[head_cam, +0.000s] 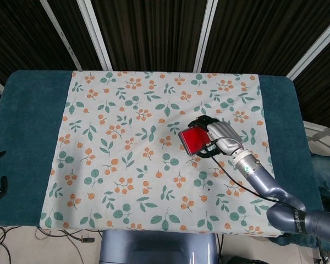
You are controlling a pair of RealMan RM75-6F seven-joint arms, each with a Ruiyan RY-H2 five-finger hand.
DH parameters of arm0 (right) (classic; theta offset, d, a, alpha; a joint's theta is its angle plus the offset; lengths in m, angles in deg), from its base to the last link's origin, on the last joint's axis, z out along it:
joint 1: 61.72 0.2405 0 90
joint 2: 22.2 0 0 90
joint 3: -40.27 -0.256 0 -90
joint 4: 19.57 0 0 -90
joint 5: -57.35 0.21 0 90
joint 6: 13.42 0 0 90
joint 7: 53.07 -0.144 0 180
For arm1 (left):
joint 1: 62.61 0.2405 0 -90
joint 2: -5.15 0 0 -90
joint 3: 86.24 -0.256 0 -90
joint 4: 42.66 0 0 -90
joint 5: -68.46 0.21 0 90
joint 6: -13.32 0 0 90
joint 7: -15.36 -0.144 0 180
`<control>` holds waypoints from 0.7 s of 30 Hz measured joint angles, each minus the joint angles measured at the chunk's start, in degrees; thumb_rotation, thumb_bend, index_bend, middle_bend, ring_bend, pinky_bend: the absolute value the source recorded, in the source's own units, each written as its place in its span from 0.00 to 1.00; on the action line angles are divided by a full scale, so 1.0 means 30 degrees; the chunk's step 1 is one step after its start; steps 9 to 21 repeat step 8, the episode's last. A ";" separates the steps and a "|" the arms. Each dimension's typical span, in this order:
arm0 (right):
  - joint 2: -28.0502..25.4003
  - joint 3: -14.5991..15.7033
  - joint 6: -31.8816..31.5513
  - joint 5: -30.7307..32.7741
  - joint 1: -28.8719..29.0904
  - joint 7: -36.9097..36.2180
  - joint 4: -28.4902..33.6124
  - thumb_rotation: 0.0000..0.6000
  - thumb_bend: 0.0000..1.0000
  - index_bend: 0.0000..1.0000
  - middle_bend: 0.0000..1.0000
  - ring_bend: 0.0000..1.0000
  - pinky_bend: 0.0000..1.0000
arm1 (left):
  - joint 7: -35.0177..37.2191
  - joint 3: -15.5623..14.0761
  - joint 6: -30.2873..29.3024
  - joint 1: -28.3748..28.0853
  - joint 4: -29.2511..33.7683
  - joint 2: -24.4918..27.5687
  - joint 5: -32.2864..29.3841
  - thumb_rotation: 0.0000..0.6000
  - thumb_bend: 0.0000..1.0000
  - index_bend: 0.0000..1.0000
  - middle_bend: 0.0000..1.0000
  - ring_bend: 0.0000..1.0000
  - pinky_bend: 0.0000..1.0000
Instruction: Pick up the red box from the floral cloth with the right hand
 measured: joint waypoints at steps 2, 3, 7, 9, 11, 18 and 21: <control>-0.0555 -0.0253 -0.0033 0.0030 -0.0100 -0.0554 0.0148 1.00 0.32 0.45 0.39 0.15 0.22 | 0.0000 -0.0009 -0.0001 0.0001 -0.0013 -0.0004 0.0021 1.00 0.55 0.13 0.00 0.06 0.04; -0.0780 -0.0346 -0.0058 0.0040 -0.0145 -0.0742 0.0200 1.00 0.32 0.45 0.39 0.15 0.22 | -0.0008 -0.0013 0.0005 0.0002 -0.0024 -0.0007 0.0018 1.00 0.55 0.13 0.00 0.06 0.04; -0.1670 -0.0642 -0.0187 0.0017 -0.0389 -0.1692 0.0549 1.00 0.32 0.45 0.39 0.15 0.22 | -0.0033 -0.0021 0.0012 -0.0001 -0.0074 -0.0045 0.0028 1.00 0.55 0.13 0.00 0.06 0.04; -0.1858 -0.0683 -0.0218 -0.0025 -0.0451 -0.1927 0.0632 1.00 0.32 0.45 0.39 0.15 0.22 | -0.0048 -0.0020 0.0010 -0.0002 -0.0073 -0.0053 0.0030 1.00 0.55 0.13 0.00 0.06 0.04; -0.1858 -0.0683 -0.0218 -0.0025 -0.0451 -0.1927 0.0632 1.00 0.32 0.45 0.39 0.15 0.22 | -0.0048 -0.0020 0.0010 -0.0002 -0.0073 -0.0053 0.0030 1.00 0.55 0.13 0.00 0.06 0.04; -0.1858 -0.0683 -0.0218 -0.0025 -0.0451 -0.1927 0.0632 1.00 0.32 0.45 0.39 0.15 0.22 | -0.0048 -0.0020 0.0010 -0.0002 -0.0073 -0.0053 0.0030 1.00 0.55 0.13 0.00 0.06 0.04; -0.1858 -0.0683 -0.0218 -0.0025 -0.0451 -0.1927 0.0632 1.00 0.32 0.45 0.39 0.15 0.22 | -0.0048 -0.0020 0.0010 -0.0002 -0.0073 -0.0053 0.0030 1.00 0.55 0.13 0.00 0.06 0.04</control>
